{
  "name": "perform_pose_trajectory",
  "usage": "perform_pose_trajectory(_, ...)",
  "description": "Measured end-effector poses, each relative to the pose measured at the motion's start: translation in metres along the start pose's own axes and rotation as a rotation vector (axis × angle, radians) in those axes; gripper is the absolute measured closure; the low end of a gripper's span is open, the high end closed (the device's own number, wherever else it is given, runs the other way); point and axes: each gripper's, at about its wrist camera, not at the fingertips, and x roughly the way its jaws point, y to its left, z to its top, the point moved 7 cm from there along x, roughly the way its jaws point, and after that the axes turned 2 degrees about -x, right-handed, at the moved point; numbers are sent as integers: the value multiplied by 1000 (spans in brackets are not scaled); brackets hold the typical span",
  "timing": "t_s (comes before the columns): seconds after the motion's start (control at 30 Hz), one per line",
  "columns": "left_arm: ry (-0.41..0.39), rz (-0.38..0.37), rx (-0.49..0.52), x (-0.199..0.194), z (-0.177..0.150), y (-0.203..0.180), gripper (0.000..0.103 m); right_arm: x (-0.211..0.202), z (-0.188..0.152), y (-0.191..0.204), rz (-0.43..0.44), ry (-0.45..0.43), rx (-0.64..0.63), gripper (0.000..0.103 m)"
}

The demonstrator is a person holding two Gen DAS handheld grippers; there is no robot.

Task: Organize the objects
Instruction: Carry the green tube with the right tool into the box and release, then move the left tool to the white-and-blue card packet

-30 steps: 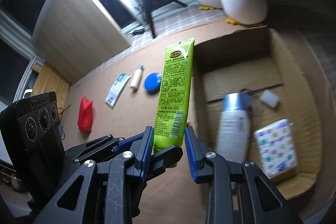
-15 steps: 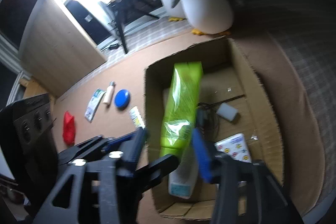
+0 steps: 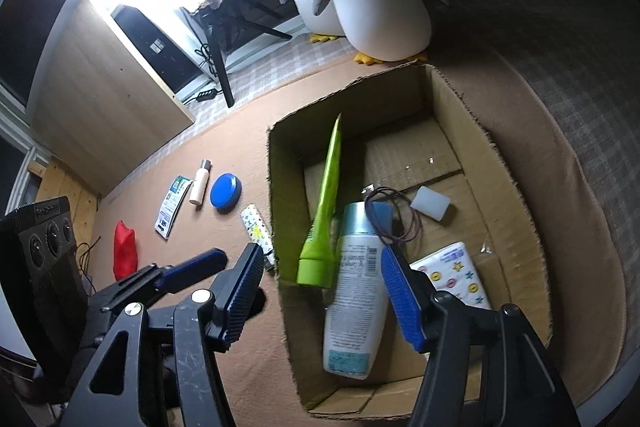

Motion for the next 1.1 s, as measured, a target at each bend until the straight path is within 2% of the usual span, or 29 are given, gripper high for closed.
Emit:
perform_pose_trajectory(0.17,-17,47,-36,-22,-8,34,38,2,-5,17,13,-21,-15,46)
perform_pose_trajectory(0.5,-48,162,-146,-63,-6,134,38,12,-11,54,30,-78,-50,46)
perform_pose_trajectory(0.8,-63,236,-234,-82,15,218,38,27,-31,92,62,-25,-59,46)
perform_pose_trajectory(1.1,-54,263,-317,-62,46,271,38,33,-57,103,75,41,-29,46)
